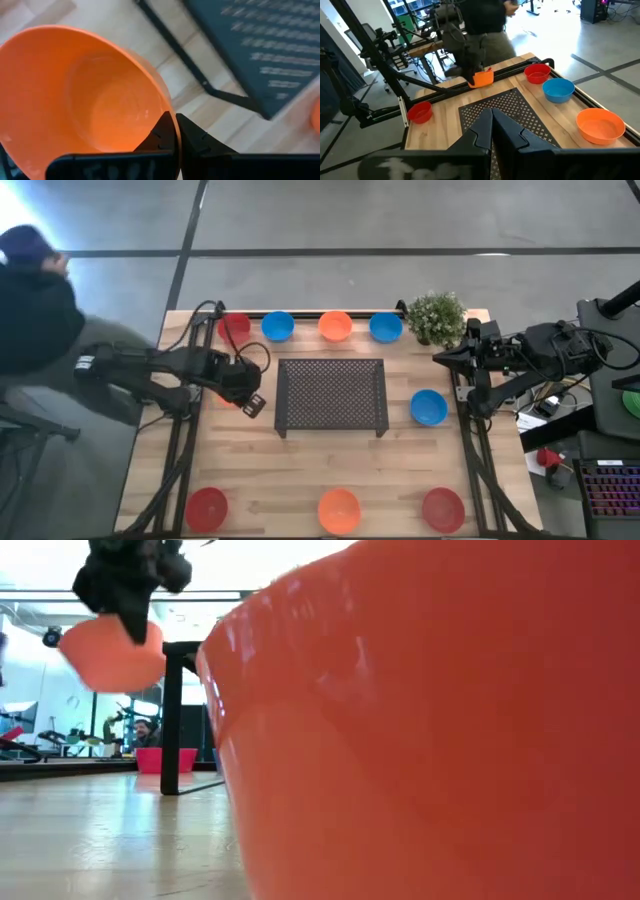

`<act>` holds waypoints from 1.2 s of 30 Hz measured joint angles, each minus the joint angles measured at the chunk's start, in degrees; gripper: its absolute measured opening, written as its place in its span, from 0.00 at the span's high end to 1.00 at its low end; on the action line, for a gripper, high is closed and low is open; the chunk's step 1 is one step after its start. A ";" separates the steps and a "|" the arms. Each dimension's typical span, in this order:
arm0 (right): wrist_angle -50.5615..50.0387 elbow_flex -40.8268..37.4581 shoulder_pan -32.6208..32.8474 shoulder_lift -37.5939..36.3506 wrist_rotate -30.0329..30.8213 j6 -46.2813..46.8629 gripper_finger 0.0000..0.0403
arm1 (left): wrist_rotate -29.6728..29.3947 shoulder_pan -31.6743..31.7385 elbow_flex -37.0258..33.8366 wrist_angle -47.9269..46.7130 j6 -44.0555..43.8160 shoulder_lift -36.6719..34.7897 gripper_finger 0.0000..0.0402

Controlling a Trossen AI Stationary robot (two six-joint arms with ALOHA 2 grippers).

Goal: Pick & Place Mini bowls
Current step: Put the left orange bowl on the shelf

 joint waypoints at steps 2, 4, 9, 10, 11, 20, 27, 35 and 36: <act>0.00 -0.01 0.00 0.00 0.01 -0.04 0.98 | -0.77 0.00 3.70 -2.64 2.14 1.15 1.00; 0.00 0.00 0.00 0.00 0.02 -0.13 0.98 | -1.82 0.00 7.67 -5.74 4.41 2.78 1.00; 0.00 0.00 0.00 0.02 0.02 -0.13 0.98 | -2.95 0.00 17.54 -10.00 12.95 8.17 1.00; 0.00 -0.02 0.00 0.00 0.02 -0.11 0.98 | -3.00 0.01 19.46 -10.46 14.93 9.54 1.00; 0.00 0.00 0.00 0.02 0.02 -0.07 0.98 | -3.00 -0.02 21.24 -10.66 17.04 10.98 1.00; 0.00 -0.02 0.00 0.04 0.04 0.00 0.98 | -2.72 -0.01 34.42 -12.48 36.92 24.12 1.00; -0.01 -0.02 0.00 0.04 0.04 -0.01 0.98 | -0.17 0.00 38.25 -12.46 46.16 31.04 1.00; 0.00 -0.02 0.00 0.02 0.02 -0.11 0.98 | 1.26 0.00 38.09 -12.59 50.06 36.33 1.00; 0.00 -0.02 0.00 0.00 0.02 -0.11 0.98 | 1.45 -0.01 38.09 -12.65 50.28 36.64 1.00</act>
